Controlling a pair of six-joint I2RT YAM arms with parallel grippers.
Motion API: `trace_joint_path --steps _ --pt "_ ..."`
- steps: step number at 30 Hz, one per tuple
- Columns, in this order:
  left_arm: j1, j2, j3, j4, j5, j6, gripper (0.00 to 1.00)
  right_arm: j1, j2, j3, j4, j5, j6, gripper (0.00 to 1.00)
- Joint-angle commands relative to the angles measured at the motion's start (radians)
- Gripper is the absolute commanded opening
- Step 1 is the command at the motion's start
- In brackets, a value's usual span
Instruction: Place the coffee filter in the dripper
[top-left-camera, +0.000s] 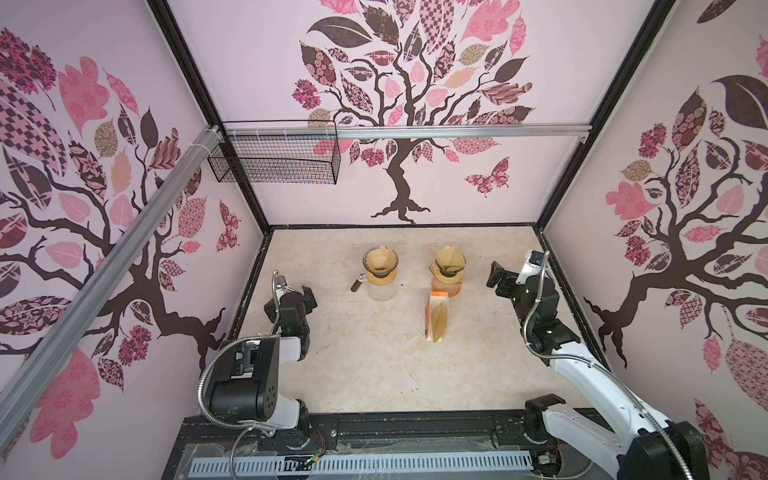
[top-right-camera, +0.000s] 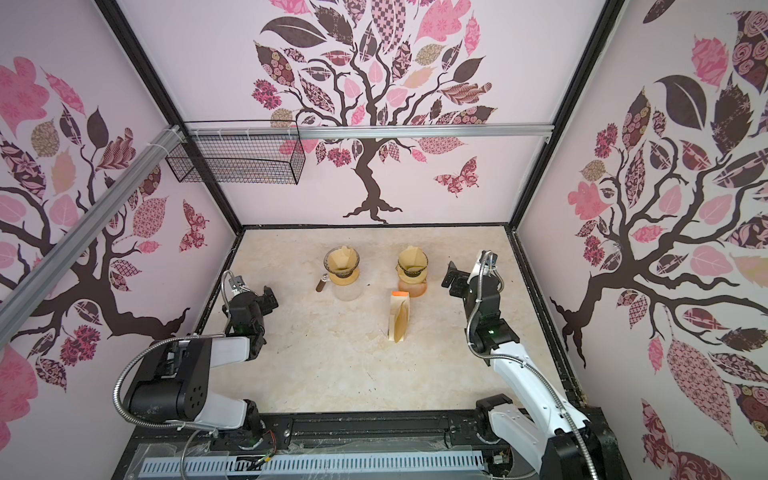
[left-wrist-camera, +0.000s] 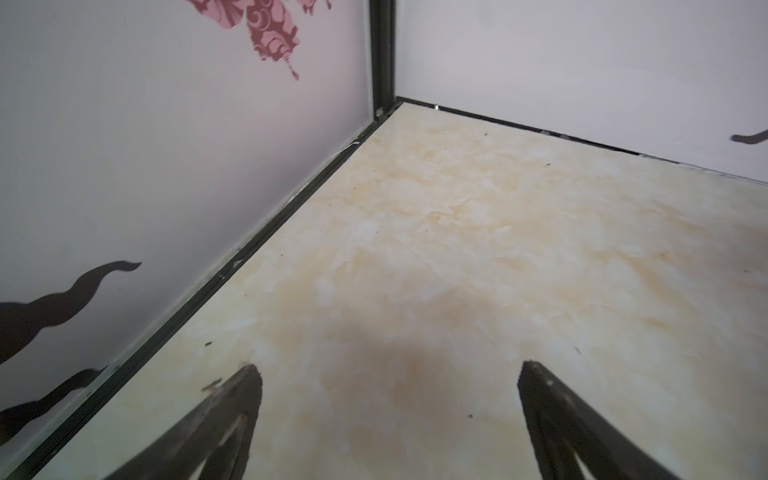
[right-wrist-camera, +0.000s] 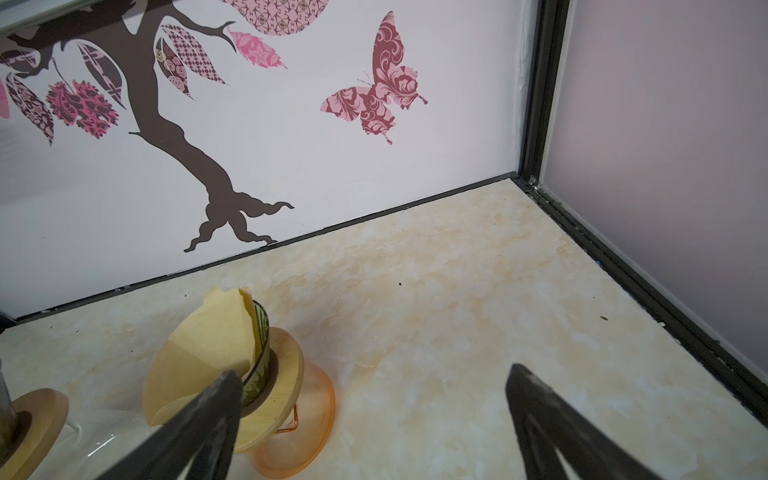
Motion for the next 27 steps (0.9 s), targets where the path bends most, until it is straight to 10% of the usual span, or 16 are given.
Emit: trace_joint_path --steps 1,27 --pt "-0.005 0.065 -0.039 0.192 0.105 0.047 0.98 0.002 0.018 0.018 0.017 -0.011 -0.017 1.00" --pt "-0.096 0.103 -0.043 0.273 0.015 0.140 0.98 -0.013 0.228 -0.090 0.248 0.060 -0.062 1.00"
